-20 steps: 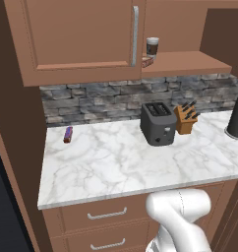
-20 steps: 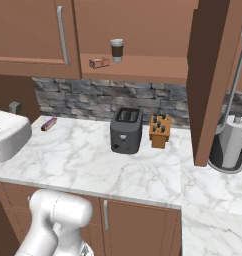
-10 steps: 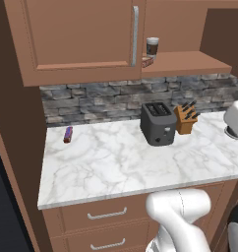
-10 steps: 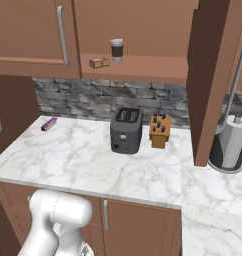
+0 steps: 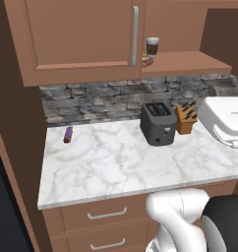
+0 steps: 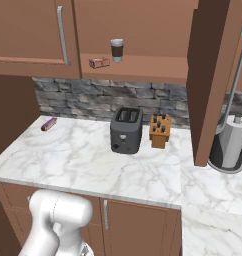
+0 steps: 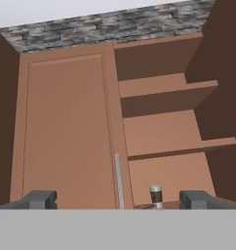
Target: Pick the bar soap and bar soap from the cabinet and place them on the counter.
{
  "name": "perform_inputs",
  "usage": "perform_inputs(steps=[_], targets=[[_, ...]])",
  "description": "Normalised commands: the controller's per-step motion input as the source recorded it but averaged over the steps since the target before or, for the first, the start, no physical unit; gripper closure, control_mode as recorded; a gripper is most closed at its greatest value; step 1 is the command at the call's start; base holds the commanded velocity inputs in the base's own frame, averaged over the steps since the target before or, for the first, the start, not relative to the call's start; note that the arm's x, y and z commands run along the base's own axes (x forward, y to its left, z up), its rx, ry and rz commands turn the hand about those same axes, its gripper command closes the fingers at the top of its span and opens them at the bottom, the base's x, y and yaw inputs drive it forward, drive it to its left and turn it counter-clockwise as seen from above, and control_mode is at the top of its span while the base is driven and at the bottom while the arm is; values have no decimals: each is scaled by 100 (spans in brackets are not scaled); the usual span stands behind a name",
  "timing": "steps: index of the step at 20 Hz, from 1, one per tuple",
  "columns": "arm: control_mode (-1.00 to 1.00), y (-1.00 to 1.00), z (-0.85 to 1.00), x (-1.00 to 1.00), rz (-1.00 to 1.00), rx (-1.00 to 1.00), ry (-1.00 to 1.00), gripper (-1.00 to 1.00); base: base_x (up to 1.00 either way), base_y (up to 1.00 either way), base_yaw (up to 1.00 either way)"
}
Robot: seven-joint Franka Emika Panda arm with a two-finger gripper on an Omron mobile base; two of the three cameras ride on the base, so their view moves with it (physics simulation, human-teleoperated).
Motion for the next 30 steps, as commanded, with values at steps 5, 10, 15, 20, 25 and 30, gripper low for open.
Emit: perform_inputs(steps=[5,10,15,20,25,30], targets=[[-100,4,-22,66,0,0,0,-100,0,0,0],[-100,2,-11,40,0,-2,-3,-100,0,0,0],[-100,4,-4,44,2,-9,0,-100,0,0,0],[-100,0,-11,44,0,-11,0,-100,0,0,0],[-100,0,-2,20,0,-6,-2,-100,0,0,0],[-100,0,0,15,0,0,-3,-100,0,0,0]])
